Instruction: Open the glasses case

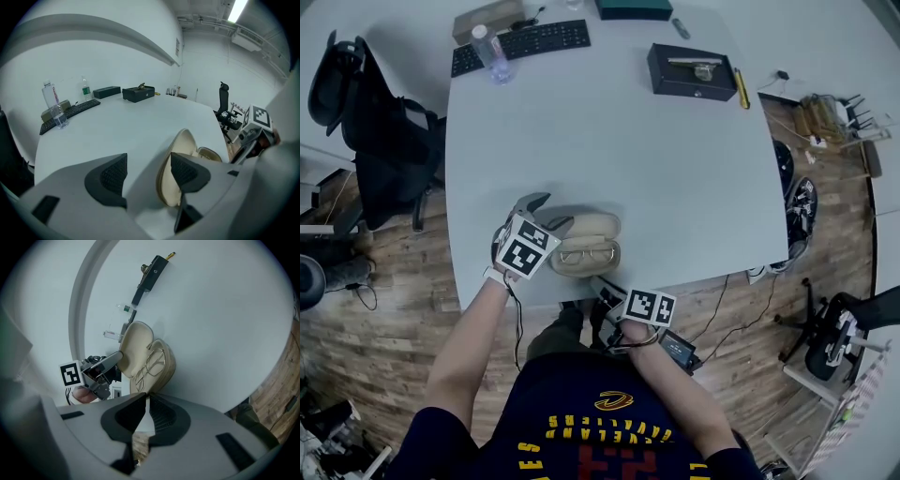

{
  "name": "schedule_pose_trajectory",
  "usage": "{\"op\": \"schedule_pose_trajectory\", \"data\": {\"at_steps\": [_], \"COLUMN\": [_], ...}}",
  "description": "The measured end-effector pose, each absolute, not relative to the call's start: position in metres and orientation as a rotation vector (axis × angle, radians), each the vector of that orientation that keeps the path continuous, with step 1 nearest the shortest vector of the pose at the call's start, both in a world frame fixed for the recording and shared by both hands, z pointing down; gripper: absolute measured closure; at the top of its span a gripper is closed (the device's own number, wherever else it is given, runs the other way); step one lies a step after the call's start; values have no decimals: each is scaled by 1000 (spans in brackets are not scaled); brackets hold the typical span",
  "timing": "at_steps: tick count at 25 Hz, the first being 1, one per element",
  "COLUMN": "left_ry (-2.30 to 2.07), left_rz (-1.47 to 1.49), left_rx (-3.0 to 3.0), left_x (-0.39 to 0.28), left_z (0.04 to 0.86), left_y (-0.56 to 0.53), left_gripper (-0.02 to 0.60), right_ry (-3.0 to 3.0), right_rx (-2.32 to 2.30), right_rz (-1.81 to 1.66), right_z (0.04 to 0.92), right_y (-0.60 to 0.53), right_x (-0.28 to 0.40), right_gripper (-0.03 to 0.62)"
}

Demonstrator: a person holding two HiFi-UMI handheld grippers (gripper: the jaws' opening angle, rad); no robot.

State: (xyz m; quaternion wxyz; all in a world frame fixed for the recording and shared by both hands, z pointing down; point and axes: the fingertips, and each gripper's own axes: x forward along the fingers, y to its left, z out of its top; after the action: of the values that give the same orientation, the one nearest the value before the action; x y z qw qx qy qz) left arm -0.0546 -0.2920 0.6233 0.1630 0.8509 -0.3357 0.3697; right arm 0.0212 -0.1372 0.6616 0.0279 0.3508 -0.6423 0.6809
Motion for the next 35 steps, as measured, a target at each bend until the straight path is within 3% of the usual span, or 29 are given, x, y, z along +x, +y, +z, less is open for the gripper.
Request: {"op": "schedule_pose_trajectory", "data": {"at_steps": [35], "left_ry": [-904], "left_rz": [1127], "left_rx": [2286], "left_x": [-63], "left_z": [669], "left_y": [-300], "left_gripper": [278], "right_ry": [-2011], "right_rx": [1033], "right_rz": [2033], "right_z": [662], "right_y": [-140], "right_x": [18], "right_gripper": [554]}}
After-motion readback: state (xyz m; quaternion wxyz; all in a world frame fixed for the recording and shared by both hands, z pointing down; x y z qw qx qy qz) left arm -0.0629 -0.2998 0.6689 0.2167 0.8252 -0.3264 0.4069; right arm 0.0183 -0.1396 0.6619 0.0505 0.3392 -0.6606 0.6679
